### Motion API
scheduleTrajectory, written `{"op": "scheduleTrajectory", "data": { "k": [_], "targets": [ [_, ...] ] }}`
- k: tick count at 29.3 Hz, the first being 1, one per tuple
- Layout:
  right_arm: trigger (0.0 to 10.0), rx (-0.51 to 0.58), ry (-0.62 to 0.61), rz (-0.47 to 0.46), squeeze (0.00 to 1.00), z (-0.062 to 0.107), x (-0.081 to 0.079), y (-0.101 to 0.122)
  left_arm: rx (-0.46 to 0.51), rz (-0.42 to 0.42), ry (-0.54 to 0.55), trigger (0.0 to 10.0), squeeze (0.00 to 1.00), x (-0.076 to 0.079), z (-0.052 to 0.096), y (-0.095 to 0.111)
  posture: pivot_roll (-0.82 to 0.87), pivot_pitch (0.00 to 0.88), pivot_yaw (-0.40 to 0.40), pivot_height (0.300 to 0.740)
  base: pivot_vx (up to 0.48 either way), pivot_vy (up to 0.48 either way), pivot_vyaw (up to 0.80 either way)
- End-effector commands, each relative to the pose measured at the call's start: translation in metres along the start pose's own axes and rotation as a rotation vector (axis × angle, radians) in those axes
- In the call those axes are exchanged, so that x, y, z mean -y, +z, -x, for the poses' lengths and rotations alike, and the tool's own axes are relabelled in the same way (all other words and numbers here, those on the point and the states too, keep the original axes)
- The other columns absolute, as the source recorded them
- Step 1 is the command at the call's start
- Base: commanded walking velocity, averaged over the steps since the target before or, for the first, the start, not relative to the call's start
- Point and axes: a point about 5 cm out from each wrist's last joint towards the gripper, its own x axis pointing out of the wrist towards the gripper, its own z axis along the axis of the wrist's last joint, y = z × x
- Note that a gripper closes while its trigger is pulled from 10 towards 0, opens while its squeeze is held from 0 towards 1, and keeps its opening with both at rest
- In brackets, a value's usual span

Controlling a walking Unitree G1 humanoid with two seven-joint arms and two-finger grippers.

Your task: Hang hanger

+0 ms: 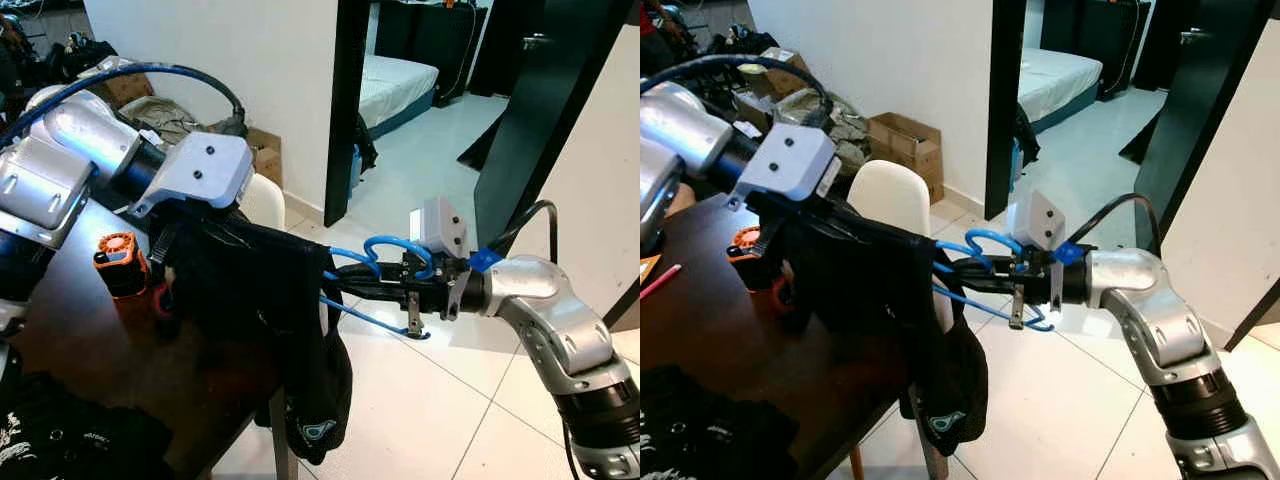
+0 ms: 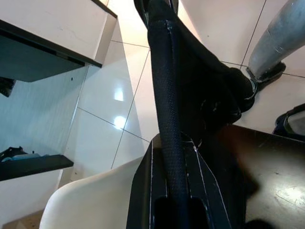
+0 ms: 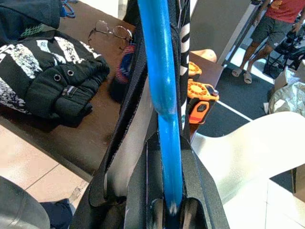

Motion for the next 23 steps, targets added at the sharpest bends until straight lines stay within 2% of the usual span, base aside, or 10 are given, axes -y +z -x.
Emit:
{"op": "scheduleTrajectory", "data": {
  "k": [1, 8, 9, 10, 14, 18, 22, 23],
  "targets": [
    [10.0, 0.080, 0.023, 0.060, 0.00, -0.005, -0.002, 0.015, -0.036, 0.017, -0.055, 0.0, 0.00, 0.008, -0.008, -0.008, 0.05, 0.000, 0.004, 0.740, 0.000, 0.000, 0.00],
    [10.0, 0.087, 0.011, 0.062, 0.00, -0.009, 0.000, 0.016, -0.036, 0.023, -0.051, 0.0, 0.00, 0.010, -0.012, -0.012, 0.05, 0.000, -0.003, 0.740, 0.000, 0.000, 0.00],
    [10.0, 0.094, 0.003, 0.050, 0.23, -0.010, 0.002, 0.016, -0.035, 0.025, -0.045, 0.0, 0.00, 0.009, -0.012, -0.012, 0.05, 0.000, -0.003, 0.740, 0.000, 0.000, 0.00],
    [10.0, 0.100, 0.002, 0.043, 1.00, -0.010, 0.002, 0.016, -0.037, 0.023, -0.039, 0.0, 0.00, 0.008, -0.010, -0.012, 0.05, 0.000, -0.003, 0.740, 0.000, 0.000, 0.00],
    [10.0, 0.110, 0.008, 0.031, 1.00, -0.009, 0.003, 0.017, -0.036, 0.015, -0.022, 0.0, 0.00, 0.005, -0.008, -0.011, 0.05, 0.000, -0.003, 0.740, 0.000, 0.000, 0.00],
    [10.0, 0.110, -0.010, 0.023, 1.00, 0.001, 0.006, 0.015, -0.026, 0.016, 0.014, 0.0, 0.00, 0.002, -0.005, -0.010, 0.05, 0.000, 0.003, 0.740, 0.000, 0.000, 0.00],
    [10.0, 0.063, -0.169, 0.030, 1.00, 0.041, 0.026, 0.011, -0.032, 0.068, 0.159, 0.0, 0.00, -0.005, 0.011, -0.022, 0.04, 0.000, 0.008, 0.740, 0.000, 0.000, 0.00],
    [10.0, 0.063, -0.169, 0.030, 1.00, 0.041, 0.026, 0.011, -0.032, 0.068, 0.159, 0.0, 0.00, -0.005, 0.011, -0.022, 0.04, 0.000, 0.008, 0.740, 0.000, 0.000, 0.00]
  ]
}}
